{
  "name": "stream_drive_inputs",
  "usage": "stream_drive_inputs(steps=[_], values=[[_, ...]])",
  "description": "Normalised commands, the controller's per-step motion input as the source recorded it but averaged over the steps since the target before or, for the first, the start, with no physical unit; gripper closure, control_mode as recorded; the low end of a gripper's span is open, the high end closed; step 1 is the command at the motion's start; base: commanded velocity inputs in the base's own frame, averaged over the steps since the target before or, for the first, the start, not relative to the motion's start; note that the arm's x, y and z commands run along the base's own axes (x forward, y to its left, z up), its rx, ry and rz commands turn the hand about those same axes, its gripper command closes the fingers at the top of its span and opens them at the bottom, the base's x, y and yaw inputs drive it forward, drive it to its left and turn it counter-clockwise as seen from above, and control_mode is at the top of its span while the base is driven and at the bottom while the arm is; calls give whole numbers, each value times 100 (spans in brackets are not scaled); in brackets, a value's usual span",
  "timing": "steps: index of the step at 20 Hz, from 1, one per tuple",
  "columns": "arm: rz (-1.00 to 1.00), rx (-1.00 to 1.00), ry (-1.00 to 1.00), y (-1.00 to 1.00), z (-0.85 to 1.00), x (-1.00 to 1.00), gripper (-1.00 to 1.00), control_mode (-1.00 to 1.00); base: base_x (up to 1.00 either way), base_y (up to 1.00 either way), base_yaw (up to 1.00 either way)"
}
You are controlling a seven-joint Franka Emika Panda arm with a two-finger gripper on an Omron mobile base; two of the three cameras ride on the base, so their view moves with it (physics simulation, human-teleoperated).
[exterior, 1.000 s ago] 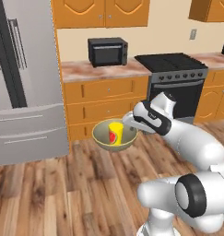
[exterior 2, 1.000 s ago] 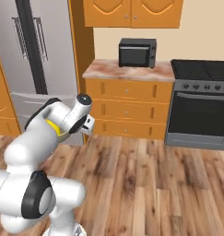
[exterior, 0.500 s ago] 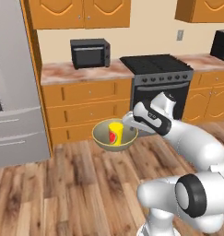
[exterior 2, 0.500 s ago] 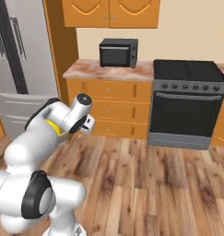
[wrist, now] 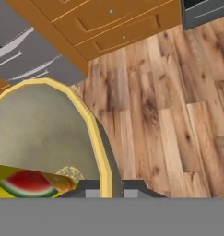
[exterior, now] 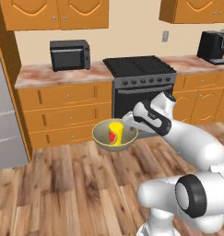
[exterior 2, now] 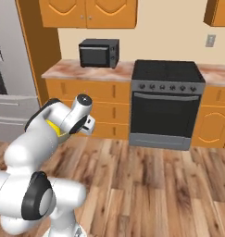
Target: Place the cup inside the bowl on the dining table and move the bowl to any counter.
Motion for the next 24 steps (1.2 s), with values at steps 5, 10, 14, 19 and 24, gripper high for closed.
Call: stream_drive_inputs(steps=[5, 10, 14, 19, 24], values=[[0, 0, 0, 0, 0, 0, 100, 100, 45, -71, 0], [0, 0, 0, 0, 0, 0, 100, 100, 47, -71, 0], [0, 0, 0, 0, 0, 0, 100, 100, 40, -76, 0], [0, 0, 0, 0, 0, 0, 100, 100, 45, -70, 0], [0, 0, 0, 0, 0, 0, 100, 100, 42, -63, 0]])
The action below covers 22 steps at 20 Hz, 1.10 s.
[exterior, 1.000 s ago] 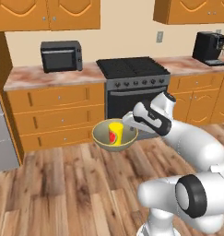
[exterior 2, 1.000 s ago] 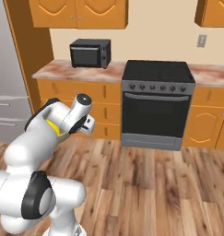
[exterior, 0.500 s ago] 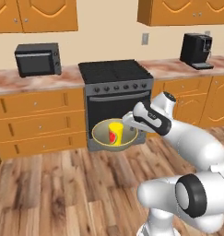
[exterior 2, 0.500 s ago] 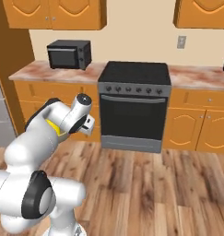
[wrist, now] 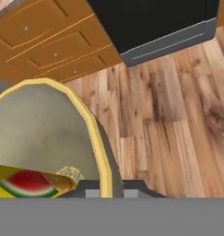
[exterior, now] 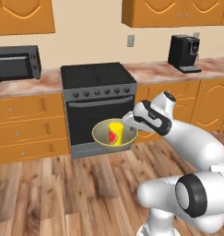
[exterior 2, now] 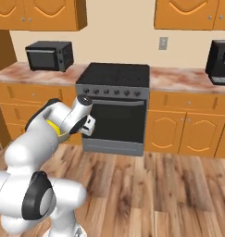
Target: Place the cup inside the bowl on the dining table and move the bowl to any counter.
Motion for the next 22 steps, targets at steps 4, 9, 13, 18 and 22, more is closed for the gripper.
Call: stream_drive_inputs(steps=[4, 9, 13, 18, 22], values=[[0, 0, 0, 0, 0, 0, 100, 100, 42, -61, 0], [0, 0, 0, 0, 0, 0, 100, 100, 44, -56, 0], [0, 0, 0, 0, 0, 0, 100, 100, 36, -48, 0], [0, 0, 0, 0, 0, 0, 100, 100, 31, -39, 0], [0, 0, 0, 0, 0, 0, 100, 100, 50, -35, 0]])
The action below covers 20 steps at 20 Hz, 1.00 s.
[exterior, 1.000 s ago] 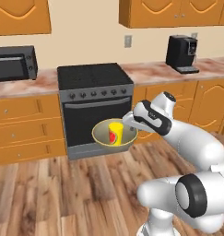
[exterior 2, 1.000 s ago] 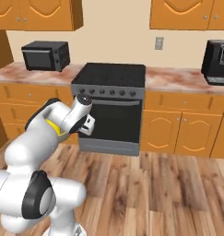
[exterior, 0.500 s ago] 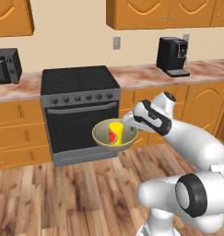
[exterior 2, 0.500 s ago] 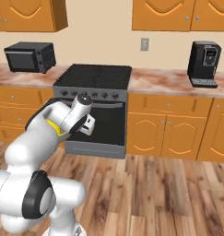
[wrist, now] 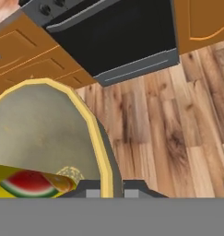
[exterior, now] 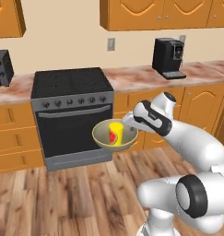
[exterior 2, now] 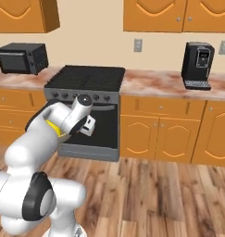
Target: Place the cup inside the bowl on the dining table and move the bowl to any counter.
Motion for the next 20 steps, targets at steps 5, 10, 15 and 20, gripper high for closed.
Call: stream_drive_inputs(steps=[5, 10, 15, 20], values=[[0, 0, 0, 0, 0, 0, 100, 100, 80, -35, 0], [0, 0, 0, 0, 0, 0, 100, 100, 72, -35, 0], [0, 0, 0, 0, 0, 0, 100, 100, 53, -36, 0], [0, 0, 0, 0, 0, 0, 100, 100, 47, -39, 0]])
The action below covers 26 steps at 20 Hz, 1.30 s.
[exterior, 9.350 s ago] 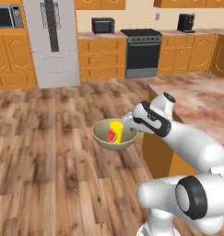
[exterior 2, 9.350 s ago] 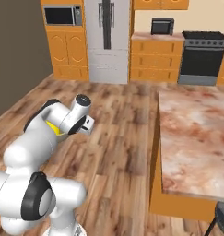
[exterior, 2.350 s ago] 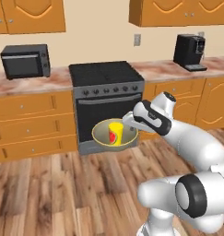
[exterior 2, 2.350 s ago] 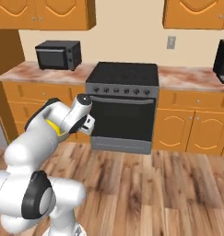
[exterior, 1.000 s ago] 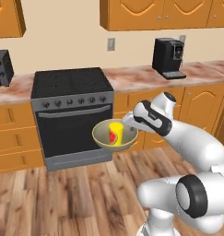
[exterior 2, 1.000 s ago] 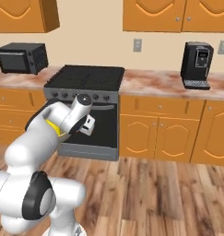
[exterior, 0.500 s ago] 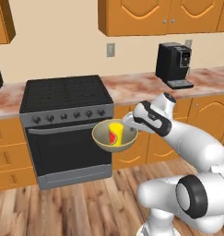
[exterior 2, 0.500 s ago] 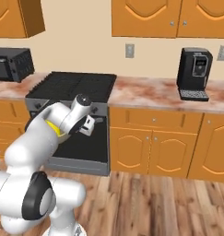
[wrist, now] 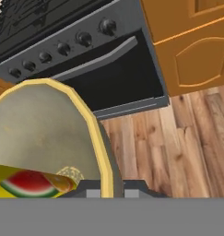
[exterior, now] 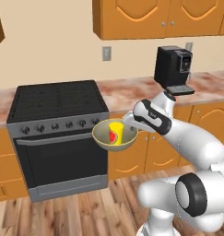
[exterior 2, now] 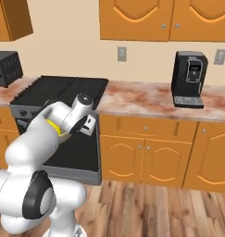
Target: Place the cup inside the bowl on the dining table and move the bowl to any counter.
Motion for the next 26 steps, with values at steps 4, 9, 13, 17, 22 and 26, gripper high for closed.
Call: stream_drive_inputs(steps=[4, 9, 13, 17, 22, 26], values=[[0, 0, 0, 0, 0, 0, 100, 100, 42, -41, 0], [0, 0, 0, 0, 0, 0, 100, 100, 43, -41, 0], [0, 0, 0, 0, 0, 0, 100, 100, 47, -39, 0], [0, 0, 0, 0, 0, 0, 100, 100, 46, -35, 0], [0, 0, 0, 0, 0, 0, 100, 100, 53, -32, 0], [0, 0, 0, 0, 0, 0, 100, 100, 57, -29, 0]])
